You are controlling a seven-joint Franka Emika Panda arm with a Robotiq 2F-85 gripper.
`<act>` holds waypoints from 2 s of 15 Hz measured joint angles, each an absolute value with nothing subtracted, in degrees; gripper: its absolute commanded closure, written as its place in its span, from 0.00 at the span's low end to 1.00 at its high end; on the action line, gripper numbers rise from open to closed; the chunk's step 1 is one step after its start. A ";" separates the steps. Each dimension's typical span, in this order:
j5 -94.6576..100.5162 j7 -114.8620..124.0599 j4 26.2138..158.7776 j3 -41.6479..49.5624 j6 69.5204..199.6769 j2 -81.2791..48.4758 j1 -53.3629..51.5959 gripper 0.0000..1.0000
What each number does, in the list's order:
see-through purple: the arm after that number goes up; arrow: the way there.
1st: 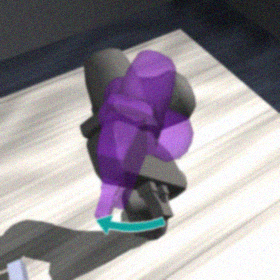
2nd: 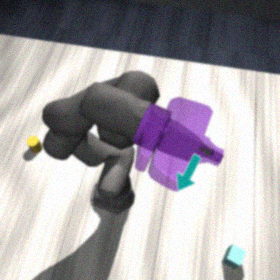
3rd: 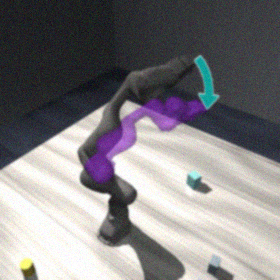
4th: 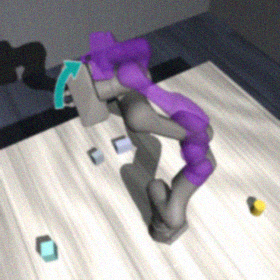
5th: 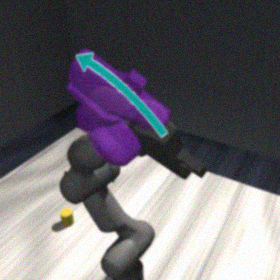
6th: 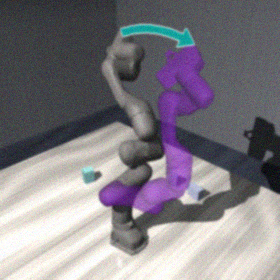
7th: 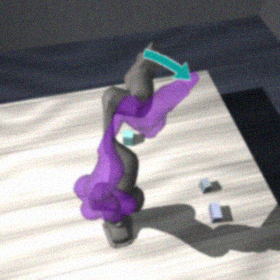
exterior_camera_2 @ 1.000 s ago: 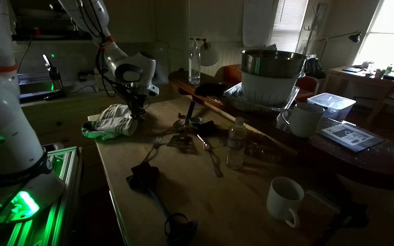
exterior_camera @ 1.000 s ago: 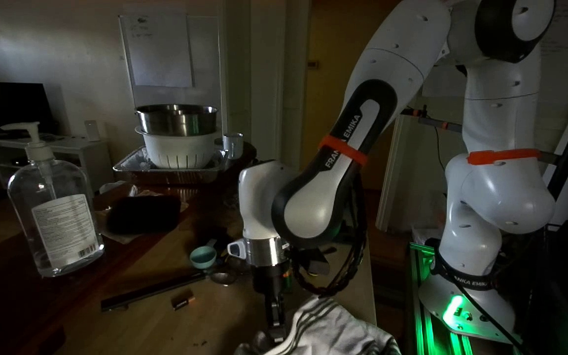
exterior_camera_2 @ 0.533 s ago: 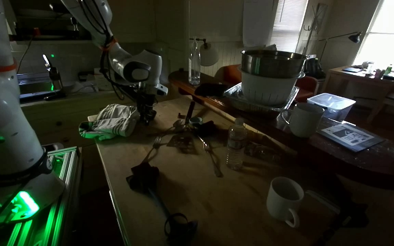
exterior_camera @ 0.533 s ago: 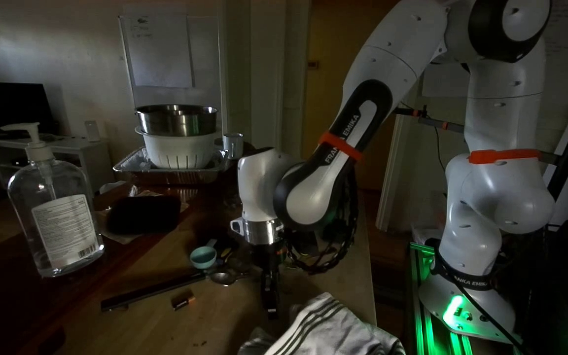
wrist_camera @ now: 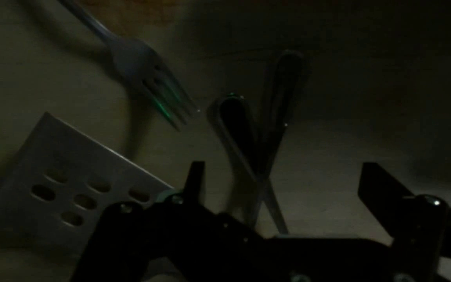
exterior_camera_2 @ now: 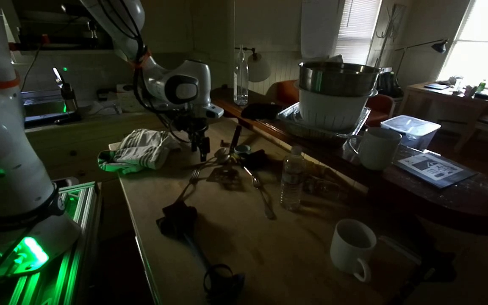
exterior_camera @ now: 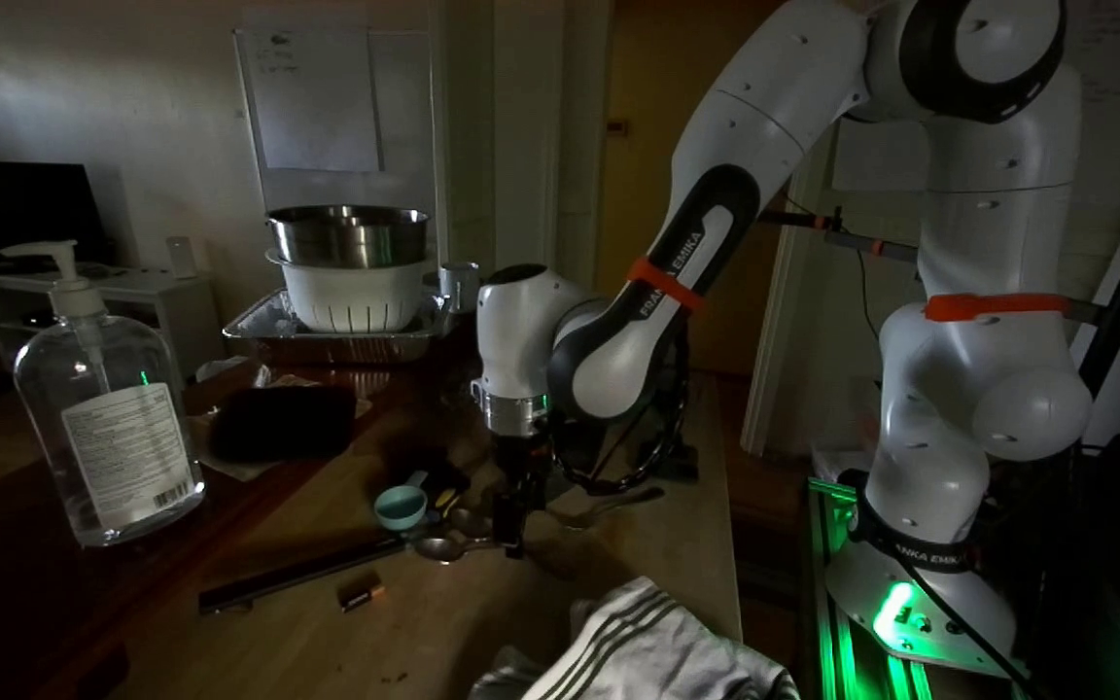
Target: Put one spoon in the cup
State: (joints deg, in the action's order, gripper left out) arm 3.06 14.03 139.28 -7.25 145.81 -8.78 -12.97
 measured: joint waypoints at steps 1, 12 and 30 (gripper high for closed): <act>4.14 16.21 139.16 -6.65 146.22 -9.03 -12.96 0.08; 6.22 29.09 134.75 -5.12 146.48 -13.33 -13.71 0.64; 6.35 31.79 131.94 -3.61 146.50 -16.27 -14.79 0.75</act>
State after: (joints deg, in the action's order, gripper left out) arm 6.35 31.79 131.94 -3.61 146.50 -16.27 -14.79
